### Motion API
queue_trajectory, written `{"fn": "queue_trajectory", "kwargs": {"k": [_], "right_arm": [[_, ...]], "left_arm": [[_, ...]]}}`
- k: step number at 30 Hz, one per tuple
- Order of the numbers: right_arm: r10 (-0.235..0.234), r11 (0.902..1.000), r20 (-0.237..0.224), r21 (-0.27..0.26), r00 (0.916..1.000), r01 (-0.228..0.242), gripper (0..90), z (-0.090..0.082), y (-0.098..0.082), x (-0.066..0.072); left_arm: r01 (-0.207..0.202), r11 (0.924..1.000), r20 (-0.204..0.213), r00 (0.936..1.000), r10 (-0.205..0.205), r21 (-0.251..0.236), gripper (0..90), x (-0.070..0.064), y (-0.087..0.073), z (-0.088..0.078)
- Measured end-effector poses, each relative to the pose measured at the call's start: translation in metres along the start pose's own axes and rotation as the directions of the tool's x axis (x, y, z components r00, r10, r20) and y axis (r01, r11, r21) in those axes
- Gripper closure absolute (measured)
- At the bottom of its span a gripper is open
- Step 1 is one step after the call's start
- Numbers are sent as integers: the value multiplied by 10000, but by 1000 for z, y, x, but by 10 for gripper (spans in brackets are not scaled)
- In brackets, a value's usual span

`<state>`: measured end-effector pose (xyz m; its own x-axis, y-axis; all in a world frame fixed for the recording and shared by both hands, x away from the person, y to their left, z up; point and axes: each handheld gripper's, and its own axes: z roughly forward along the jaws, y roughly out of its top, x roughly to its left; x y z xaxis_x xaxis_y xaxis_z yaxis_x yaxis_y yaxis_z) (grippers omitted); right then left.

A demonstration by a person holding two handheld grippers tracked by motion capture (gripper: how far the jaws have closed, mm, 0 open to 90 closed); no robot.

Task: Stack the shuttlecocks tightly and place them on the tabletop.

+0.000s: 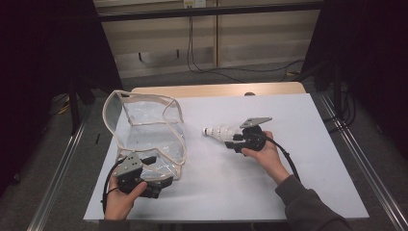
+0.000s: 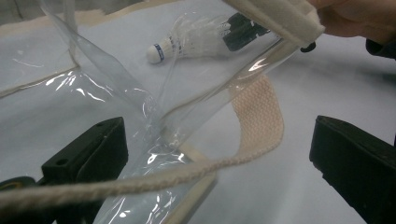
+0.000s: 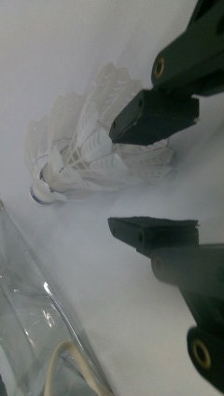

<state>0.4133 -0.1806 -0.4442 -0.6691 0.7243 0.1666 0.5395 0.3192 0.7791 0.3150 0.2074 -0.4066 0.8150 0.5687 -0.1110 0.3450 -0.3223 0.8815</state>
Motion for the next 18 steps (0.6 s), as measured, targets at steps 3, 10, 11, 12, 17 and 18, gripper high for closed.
{"fn": "queue_trajectory", "kwargs": {"k": [3, 10, 11, 12, 17, 18], "right_arm": [[121, 9999, -100, -43, 9999, -121, 464, 3, 0, 2], [199, 9998, 138, -79, 9997, -198, 400, 9, 3, 5], [205, 9998, 176, -62, 9996, -204, 390, 10, 3, 6], [234, 9997, 222, -73, 9995, -232, 382, 11, 3, 6], [368, 9992, 316, -166, 9988, -363, 335, 12, 5, 7], [372, 9992, 328, -172, 9988, -366, 323, 12, 5, 7]], "left_arm": [[-3, 10000, 7, 10000, 3, 3, 43, 0, 0, 0], [2, 10000, 15, 10000, -2, -32, 43, 0, 0, 0], [13, 10000, 13, 10000, -13, -44, 43, 0, 0, 0], [5, 10000, 13, 10000, -5, -33, 43, 0, 0, 0], [-5, 10000, 13, 10000, 5, -30, 43, 0, 0, 0], [-4, 10000, 13, 10000, 4, -33, 43, 0, 0, 0]]}}
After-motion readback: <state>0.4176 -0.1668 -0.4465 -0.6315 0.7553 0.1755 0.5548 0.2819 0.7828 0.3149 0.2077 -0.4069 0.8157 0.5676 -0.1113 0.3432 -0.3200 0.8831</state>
